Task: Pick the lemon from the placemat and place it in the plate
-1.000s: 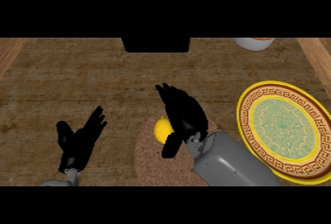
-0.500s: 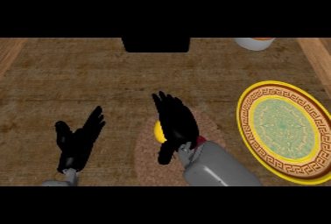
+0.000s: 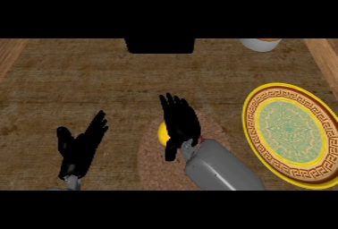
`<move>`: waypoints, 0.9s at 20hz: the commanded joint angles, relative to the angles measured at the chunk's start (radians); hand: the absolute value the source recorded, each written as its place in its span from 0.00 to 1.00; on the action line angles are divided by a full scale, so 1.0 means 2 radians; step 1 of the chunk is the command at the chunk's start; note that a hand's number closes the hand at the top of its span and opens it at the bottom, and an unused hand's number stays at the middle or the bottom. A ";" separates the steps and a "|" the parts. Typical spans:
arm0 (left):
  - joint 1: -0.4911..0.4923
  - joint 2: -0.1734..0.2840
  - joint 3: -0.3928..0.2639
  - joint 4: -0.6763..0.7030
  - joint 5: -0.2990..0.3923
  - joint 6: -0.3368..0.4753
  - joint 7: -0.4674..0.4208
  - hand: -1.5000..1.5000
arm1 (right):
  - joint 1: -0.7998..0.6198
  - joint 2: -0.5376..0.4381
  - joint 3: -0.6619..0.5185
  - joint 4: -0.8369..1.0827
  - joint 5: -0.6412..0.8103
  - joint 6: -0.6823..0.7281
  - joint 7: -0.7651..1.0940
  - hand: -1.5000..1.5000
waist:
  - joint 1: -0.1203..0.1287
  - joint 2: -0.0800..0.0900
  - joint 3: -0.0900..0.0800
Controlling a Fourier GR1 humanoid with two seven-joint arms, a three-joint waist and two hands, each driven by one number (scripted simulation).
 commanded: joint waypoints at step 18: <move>-0.029 -0.025 0.025 0.018 -0.029 0.000 0.015 0.50 | -0.006 0.001 0.032 0.096 0.057 -0.027 -0.085 1.00 | -0.002 0.000 -0.001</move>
